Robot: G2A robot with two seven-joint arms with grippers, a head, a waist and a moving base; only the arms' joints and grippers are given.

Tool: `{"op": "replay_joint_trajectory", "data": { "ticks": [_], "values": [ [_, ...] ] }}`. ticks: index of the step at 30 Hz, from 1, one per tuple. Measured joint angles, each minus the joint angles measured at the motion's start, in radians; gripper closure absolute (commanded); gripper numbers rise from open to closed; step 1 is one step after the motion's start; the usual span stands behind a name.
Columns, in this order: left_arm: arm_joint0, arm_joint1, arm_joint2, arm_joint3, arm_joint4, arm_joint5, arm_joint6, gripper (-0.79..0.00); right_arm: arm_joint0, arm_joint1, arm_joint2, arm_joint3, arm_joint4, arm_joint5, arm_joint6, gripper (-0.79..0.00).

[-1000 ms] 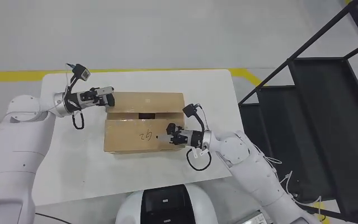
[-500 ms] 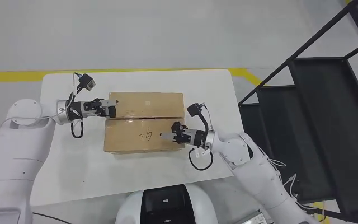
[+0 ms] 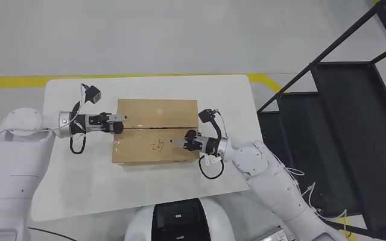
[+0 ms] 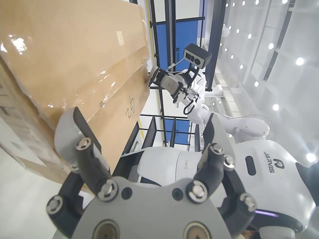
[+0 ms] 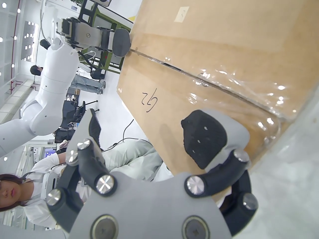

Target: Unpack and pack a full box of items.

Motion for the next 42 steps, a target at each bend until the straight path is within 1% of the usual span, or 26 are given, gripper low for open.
{"op": "replay_joint_trajectory", "data": {
  "ticks": [7,10,15,19,22,25,30,39,42],
  "values": [
    [0.011,0.008,0.003,-0.032,0.074,-0.002,0.059,-0.785,-0.011,0.004,0.014,-0.014,-0.001,-0.001,-0.01,-0.785],
    [0.015,0.008,0.007,-0.042,0.069,0.005,0.067,-0.785,-0.027,0.008,0.033,-0.035,-0.004,-0.007,-0.027,-0.785],
    [0.016,0.009,0.009,-0.054,0.06,-0.002,0.064,-0.785,-0.086,0.021,0.109,-0.072,-0.017,-0.001,-0.084,-0.785],
    [0.016,0.009,0.009,-0.054,0.061,-0.002,0.065,-0.785,-0.137,0.031,0.179,-0.069,-0.005,0.015,-0.121,-0.785],
    [0.016,0.009,0.009,-0.054,0.061,-0.002,0.065,-0.785,-0.168,0.035,0.208,-0.061,0.017,0.02,-0.127,-0.785],
    [0.016,0.009,0.009,-0.054,0.061,-0.002,0.065,-0.785,-0.182,0.035,0.208,-0.038,0.056,0.016,-0.107,-0.785],
    [0.016,0.009,0.009,-0.054,0.061,-0.002,0.065,-0.785,-0.152,0.027,0.162,0.037,0.138,0.002,-0.065,-0.785],
    [0.016,0.009,0.009,-0.054,0.061,-0.002,0.065,-0.785,-0.034,0.004,0.081,0.225,0.275,-0.036,-0.04,-0.785],
    [0.016,0.009,0.009,-0.054,0.061,-0.002,0.065,-0.785,0.005,-0.005,0.061,0.287,0.33,-0.064,-0.039,-0.785]
  ]
}}
